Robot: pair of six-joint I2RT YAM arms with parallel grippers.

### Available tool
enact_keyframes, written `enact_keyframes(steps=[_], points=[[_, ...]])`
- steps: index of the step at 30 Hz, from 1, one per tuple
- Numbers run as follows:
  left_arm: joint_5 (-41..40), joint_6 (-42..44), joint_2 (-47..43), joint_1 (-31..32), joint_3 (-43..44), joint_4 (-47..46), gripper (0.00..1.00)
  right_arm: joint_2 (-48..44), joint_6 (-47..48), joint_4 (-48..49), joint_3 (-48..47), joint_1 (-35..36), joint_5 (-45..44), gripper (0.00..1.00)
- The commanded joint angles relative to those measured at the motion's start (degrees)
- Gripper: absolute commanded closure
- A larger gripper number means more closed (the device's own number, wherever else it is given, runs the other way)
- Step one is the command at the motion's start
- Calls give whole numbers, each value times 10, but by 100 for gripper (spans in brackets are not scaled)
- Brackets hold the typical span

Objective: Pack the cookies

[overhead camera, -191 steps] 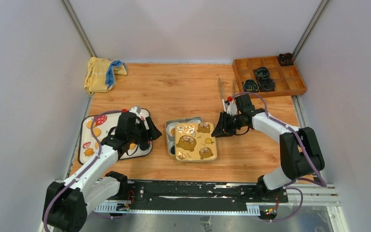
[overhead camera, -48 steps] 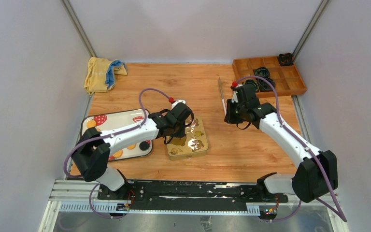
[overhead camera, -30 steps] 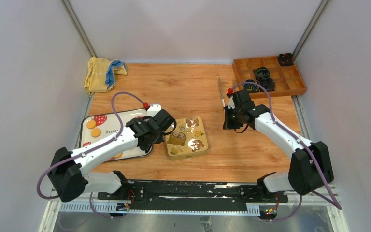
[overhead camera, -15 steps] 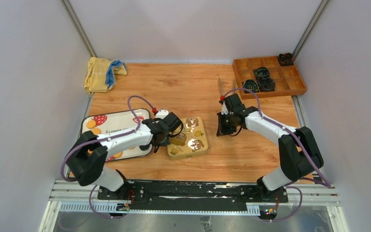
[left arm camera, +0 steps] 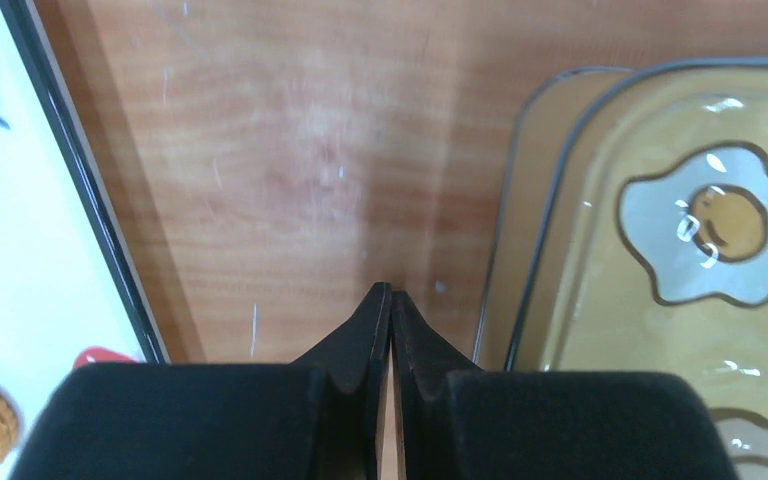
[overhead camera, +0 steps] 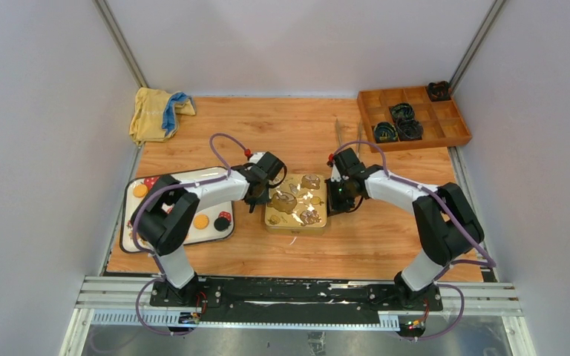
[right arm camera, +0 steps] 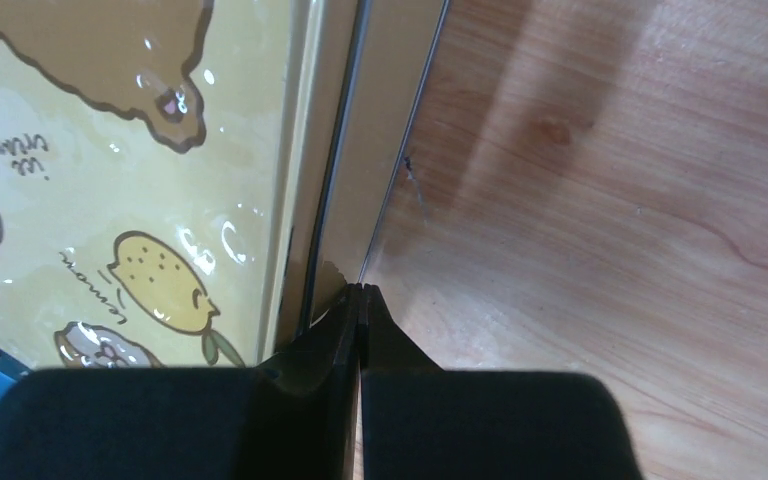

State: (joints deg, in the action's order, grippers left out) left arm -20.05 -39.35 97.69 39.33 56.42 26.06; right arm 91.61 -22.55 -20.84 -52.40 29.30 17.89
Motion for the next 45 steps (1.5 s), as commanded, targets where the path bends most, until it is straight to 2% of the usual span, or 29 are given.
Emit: enact_keyframes(steps=[1,11,16,20,23,29,32,34,37,39,42,45], points=[[35,16,46,-8,59,-49,91,22,-10,11,-41,13,32,100],[56,18,96,-22,123,-21,92,77,12,-47,-138,13,-43,100],[-6,7,78,-29,121,39,91,72,-2,-92,-168,13,-149,100],[-61,-16,46,-50,108,84,88,64,-32,-144,-187,13,-276,92],[-92,-35,13,-70,102,107,86,52,-49,-168,-201,13,-346,90],[-123,-44,-106,-75,97,113,83,5,-40,-172,-231,13,-399,89],[-118,-20,-191,-75,84,100,83,-12,3,-151,-266,17,-366,87],[-112,9,-259,-75,71,83,80,-7,46,-128,-296,18,-277,81],[-92,49,-335,-75,51,70,71,31,67,-133,-358,23,-140,75],[-82,69,-374,-75,48,74,62,74,65,-133,-393,33,-68,74],[-69,89,-424,-75,41,78,49,133,66,-133,-441,63,-19,73],[-69,96,-457,-75,32,84,40,191,65,-132,-482,95,15,73]])
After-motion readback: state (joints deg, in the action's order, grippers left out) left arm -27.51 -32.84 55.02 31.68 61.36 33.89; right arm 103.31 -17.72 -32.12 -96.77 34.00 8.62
